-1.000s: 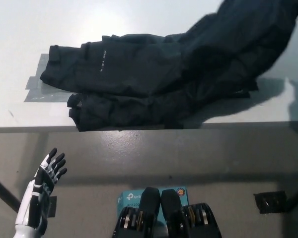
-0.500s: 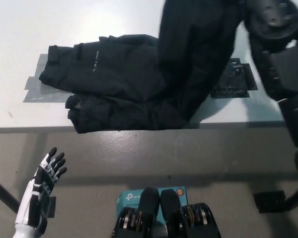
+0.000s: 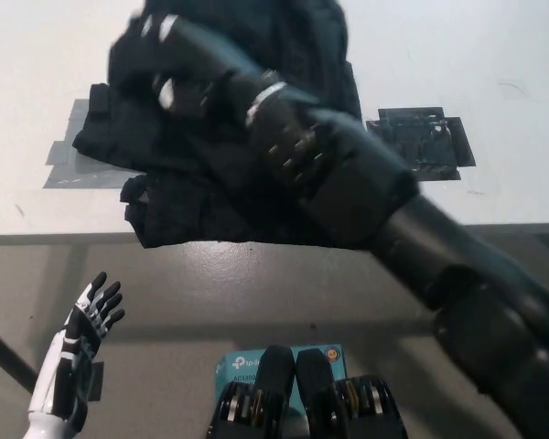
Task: The robot grabs the right edges of the black jacket on the table, and folds it in half
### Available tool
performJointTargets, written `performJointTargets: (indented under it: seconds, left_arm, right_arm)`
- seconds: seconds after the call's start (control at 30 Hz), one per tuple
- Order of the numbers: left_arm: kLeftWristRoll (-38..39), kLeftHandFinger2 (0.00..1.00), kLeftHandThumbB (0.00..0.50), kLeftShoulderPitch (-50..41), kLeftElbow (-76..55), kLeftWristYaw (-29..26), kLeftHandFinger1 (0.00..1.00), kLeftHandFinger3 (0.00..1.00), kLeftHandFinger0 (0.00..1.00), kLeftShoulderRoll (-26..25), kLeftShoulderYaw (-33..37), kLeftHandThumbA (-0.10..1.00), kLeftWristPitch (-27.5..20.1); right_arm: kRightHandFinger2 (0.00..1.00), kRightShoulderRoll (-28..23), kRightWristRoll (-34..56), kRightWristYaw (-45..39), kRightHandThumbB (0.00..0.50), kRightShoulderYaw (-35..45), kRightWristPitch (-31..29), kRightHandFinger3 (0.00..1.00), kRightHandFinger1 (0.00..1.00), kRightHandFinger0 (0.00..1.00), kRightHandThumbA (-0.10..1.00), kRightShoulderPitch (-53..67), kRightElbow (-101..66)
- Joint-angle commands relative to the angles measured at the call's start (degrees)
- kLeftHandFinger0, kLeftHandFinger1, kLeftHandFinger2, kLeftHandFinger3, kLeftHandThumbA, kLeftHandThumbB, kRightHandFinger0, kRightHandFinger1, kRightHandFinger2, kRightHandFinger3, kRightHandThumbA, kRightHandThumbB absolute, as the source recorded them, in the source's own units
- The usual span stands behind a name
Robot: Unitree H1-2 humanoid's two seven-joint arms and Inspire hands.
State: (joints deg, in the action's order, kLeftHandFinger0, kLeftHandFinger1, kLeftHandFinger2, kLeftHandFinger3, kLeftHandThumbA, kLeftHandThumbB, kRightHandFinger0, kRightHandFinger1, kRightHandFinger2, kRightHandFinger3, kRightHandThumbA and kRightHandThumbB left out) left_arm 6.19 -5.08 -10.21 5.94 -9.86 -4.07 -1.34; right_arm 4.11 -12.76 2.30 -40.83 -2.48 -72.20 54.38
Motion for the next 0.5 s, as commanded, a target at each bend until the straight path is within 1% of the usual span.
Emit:
performJointTargets:
  seconds: [0.0,0.03,0.07,0.1,0.13,0.17,0.2,0.23,0.27,0.3,0.33,0.37,0.4,0.47]
  left_arm:
    - [0.4,1.0,0.214,0.7,-3.1,1.8,1.0,1.0,1.0,-1.8,0.4,1.0,1.0]
    - [0.3,1.0,0.213,0.7,-3.2,1.8,1.0,1.0,1.0,-1.9,0.5,1.0,1.0]
    - [0.5,1.0,0.198,0.8,-3.2,1.9,1.0,1.0,1.0,-1.9,0.5,1.0,0.9]
    - [0.3,1.0,0.196,0.8,-3.3,1.8,1.0,1.0,1.0,-1.9,0.6,1.0,1.2]
    - [0.3,1.0,0.191,0.9,-3.3,1.9,1.0,1.0,1.0,-1.9,0.7,1.0,1.3]
    - [0.3,1.0,0.19,1.1,-3.2,2.0,1.0,1.0,1.0,-1.8,0.8,1.0,1.3]
    - [0.3,1.0,0.189,1.2,-3.1,2.0,1.0,1.0,1.0,-1.9,0.9,1.0,1.3]
    - [0.1,1.0,0.181,1.2,-3.2,2.1,1.0,1.0,1.0,-2.0,1.0,1.0,1.2]
    - [0.2,1.0,0.184,1.3,-3.2,2.2,1.0,1.0,1.0,-2.1,1.0,1.0,1.4]
    - [0.2,1.0,0.192,1.5,-3.2,2.1,1.0,1.0,1.0,-2.2,1.0,1.0,1.6]
    - [0.1,1.0,0.193,1.6,-3.3,2.1,1.0,1.0,1.0,-2.2,0.9,1.0,1.8]
    - [0.0,1.0,0.195,1.6,-3.2,2.2,1.0,1.0,1.0,-2.4,0.9,1.0,1.6]
    - [0.0,1.0,0.187,1.6,-3.3,2.5,1.0,1.0,1.0,-2.7,1.0,1.0,1.6]
    - [0.1,1.0,0.175,1.7,-3.4,2.6,1.0,1.0,1.0,-2.9,1.0,1.0,1.9]
  right_arm:
    - [0.77,4.5,-8.4,0.4,0.228,-2.5,-6.7,0.69,0.71,0.44,-0.1,-6.7,6.8]
    - [0.58,4.9,-8.8,0.9,0.248,-2.5,-7.4,0.54,0.61,0.4,-0.1,-6.9,8.0]
    - [0.41,6.2,-9.2,2.5,0.25,-2.6,-8.8,0.35,0.42,0.2,-0.1,-7.0,10.9]
    - [0.34,6.8,-9.7,3.7,0.207,-2.5,-9.9,0.26,0.22,0.01,-0.1,-6.8,12.2]
    - [0.4,7.5,-10.0,4.6,0.215,-2.4,-11.1,0.28,0.14,0.0,-0.1,-6.6,13.5]
    - [0.63,7.9,-10.3,4.9,0.216,-2.4,-11.6,0.47,0.21,0.0,-0.1,-6.5,14.4]
    - [0.74,8.4,-10.6,4.9,0.221,-2.2,-11.7,0.65,0.3,0.0,-0.1,-6.6,15.3]
    - [0.86,8.9,-11.1,4.8,0.241,-2.0,-11.1,0.78,0.4,0.06,-0.1,-6.8,16.4]
    - [1.0,9.4,-11.2,2.9,0.275,-1.8,-9.9,1.0,0.81,0.43,0.32,-7.3,17.6]
    - [1.0,9.6,-10.5,-1.3,0.347,-1.3,-8.5,1.0,1.0,0.83,0.51,-8.0,18.6]
    - [1.0,9.6,-10.2,-3.4,0.362,-0.8,-8.0,1.0,1.0,0.96,0.54,-8.4,19.1]
    - [1.0,9.9,-5.6,-11.5,0.454,3.0,-4.6,1.0,1.0,1.0,0.62,-9.0,19.5]
    - [1.0,9.6,-5.6,-12.9,0.498,3.4,-4.0,1.0,1.0,1.0,0.68,-9.0,19.0]
    - [1.0,8.6,-4.5,-14.8,0.5,5.4,-3.6,1.0,1.0,1.0,0.81,-8.9,17.4]
